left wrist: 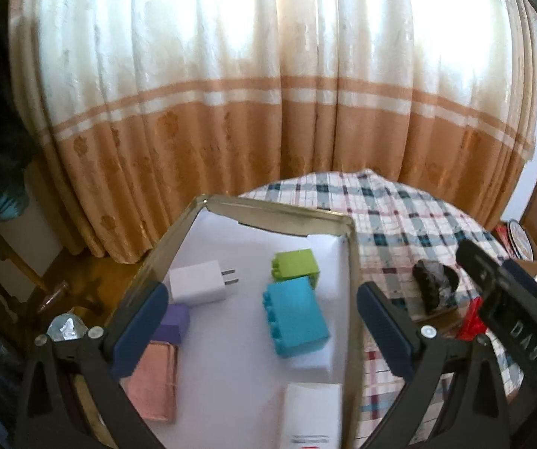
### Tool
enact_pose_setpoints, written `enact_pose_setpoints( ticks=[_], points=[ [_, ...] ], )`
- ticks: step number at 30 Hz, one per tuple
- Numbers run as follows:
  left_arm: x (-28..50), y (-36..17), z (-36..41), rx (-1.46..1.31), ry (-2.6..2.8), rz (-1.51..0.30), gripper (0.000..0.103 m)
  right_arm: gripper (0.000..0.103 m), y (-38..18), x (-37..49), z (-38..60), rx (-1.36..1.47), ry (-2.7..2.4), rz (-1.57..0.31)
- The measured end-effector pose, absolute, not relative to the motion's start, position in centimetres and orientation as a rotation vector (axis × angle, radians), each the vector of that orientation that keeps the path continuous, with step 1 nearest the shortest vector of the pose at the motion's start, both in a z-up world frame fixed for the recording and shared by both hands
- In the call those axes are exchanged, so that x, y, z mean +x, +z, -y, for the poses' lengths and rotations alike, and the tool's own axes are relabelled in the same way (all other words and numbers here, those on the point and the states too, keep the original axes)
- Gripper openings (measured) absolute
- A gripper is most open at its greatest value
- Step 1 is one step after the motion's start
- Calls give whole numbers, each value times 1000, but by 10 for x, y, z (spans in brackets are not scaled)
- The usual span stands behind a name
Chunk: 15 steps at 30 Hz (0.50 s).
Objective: Organize rigid objects
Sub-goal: 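Lower both items onto the tray paper and open both grippers, then move both grippers back over the remaining items on the table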
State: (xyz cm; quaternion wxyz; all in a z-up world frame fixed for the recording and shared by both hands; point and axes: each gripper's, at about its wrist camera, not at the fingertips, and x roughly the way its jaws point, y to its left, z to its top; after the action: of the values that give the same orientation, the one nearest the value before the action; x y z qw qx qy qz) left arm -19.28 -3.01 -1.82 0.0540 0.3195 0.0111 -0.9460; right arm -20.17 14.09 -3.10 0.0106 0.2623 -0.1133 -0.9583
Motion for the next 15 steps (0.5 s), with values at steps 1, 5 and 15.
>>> enact_pose_setpoints(
  ticks=[1, 5, 15],
  points=[
    [-189, -19, 26, 963, -2884, -35, 102, 78, -32, -197, -147, 808, -3016, 337],
    [-182, -25, 3, 971, -2899, 24, 102, 78, -38, -180, -175, 757, -3109, 374],
    [-166, -41, -41, 919, -2945, 94, 102, 78, -50, -160, -213, 708, -3208, 362]
  ],
)
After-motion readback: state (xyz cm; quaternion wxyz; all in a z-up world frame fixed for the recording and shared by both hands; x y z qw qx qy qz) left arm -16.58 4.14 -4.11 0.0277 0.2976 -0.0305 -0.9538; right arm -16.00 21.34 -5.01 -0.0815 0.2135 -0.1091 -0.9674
